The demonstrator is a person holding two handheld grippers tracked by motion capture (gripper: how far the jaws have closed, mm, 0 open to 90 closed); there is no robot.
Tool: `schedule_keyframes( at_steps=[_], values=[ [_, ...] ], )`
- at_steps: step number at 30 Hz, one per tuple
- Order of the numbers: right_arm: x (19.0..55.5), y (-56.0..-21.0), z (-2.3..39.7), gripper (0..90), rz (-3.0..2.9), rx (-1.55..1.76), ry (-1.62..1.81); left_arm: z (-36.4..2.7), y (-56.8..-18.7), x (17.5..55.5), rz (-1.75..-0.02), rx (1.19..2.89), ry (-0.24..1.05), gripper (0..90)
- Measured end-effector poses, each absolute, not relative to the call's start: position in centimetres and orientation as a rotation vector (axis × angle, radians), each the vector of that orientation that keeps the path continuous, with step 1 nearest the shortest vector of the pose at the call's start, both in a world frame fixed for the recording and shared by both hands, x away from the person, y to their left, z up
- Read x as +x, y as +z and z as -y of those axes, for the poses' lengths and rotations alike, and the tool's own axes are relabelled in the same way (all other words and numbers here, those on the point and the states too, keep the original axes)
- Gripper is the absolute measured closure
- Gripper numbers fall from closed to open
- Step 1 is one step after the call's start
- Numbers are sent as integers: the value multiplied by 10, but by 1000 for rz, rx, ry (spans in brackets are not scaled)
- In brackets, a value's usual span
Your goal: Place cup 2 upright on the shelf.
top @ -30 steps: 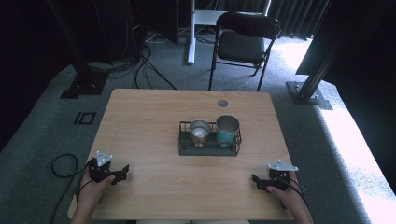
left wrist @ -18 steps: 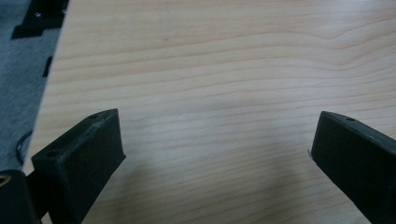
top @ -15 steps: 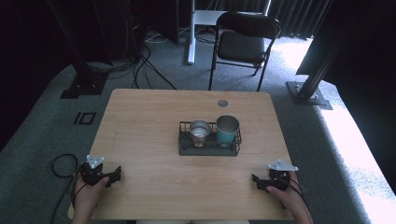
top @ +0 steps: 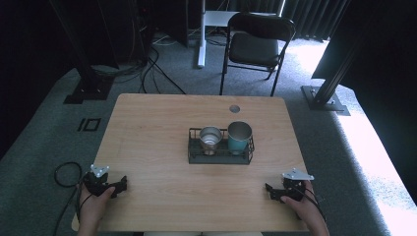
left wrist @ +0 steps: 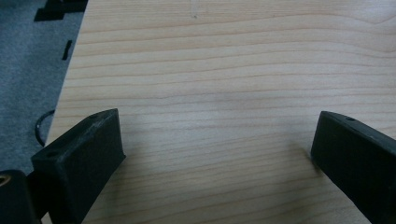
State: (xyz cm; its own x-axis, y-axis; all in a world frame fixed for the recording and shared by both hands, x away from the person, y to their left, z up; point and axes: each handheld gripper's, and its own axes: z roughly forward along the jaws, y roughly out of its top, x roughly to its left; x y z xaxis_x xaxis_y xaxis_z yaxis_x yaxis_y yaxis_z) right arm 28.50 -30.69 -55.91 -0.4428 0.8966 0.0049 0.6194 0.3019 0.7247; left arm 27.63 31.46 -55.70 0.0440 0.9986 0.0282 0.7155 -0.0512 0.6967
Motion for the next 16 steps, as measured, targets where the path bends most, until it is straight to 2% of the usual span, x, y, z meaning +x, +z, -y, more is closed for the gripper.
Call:
schedule_keyframes(
  at_steps=[4,16],
  values=[
    [285,-559,307,112,-2173,1354,936,-315,-558,277,-1734,1801,697,29],
    [285,-559,307,111,-2173,1354,937,-312,-557,283,-1843,1720,738,24]
  ],
)
